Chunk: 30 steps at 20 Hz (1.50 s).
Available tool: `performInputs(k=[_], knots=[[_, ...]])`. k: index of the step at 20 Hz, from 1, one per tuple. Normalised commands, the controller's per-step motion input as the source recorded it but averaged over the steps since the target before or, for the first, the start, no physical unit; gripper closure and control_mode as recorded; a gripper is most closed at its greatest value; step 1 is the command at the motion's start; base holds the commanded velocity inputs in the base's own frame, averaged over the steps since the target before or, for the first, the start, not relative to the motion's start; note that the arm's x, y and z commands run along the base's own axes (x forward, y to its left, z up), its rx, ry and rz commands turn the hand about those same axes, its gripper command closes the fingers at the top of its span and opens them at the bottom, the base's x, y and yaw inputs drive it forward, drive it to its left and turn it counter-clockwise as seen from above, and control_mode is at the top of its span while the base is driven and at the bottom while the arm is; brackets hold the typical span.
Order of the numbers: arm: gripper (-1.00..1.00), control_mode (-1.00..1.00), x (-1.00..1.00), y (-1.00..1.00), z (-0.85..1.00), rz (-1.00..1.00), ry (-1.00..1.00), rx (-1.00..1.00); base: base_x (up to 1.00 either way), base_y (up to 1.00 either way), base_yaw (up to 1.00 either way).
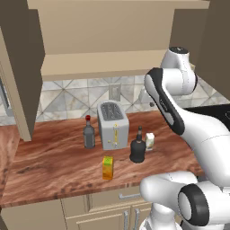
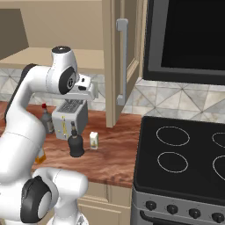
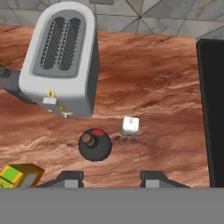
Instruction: Sort all alcoholic drinks to one cabinet, and non-alcoholic drinks to the other.
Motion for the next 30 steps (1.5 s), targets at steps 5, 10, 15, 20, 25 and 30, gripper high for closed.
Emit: performInputs(k=[5, 10, 15, 20, 25, 30], knots=[[-1.0, -1.0, -0.09, 0.0, -0.09, 0.0, 0.0, 0.0, 0.0, 0.0, 0.0], [-1.0, -1.0, -0.22, 0.02, -0.22, 0.01, 0.0, 0.0, 0.0, 0.0, 0.0], [-1.0, -1.0, -0.2, 0.06, -0.24, 0.01, 0.0, 0.0, 0.0, 0.0, 0.0], [-1.0, -1.0, -0.15, 0.13, -0.26, 0.01, -0.01, 0.0, 0.0, 0.0, 0.0], [-1.0, -1.0, -0.06, 0.17, -0.23, 0.01, -0.06, 0.0, 0.0, 0.0, 0.0], [-1.0, -1.0, 0.0, 0.16, -0.17, 0.0, -0.11, 0.0, 0.0, 0.0, 0.0]])
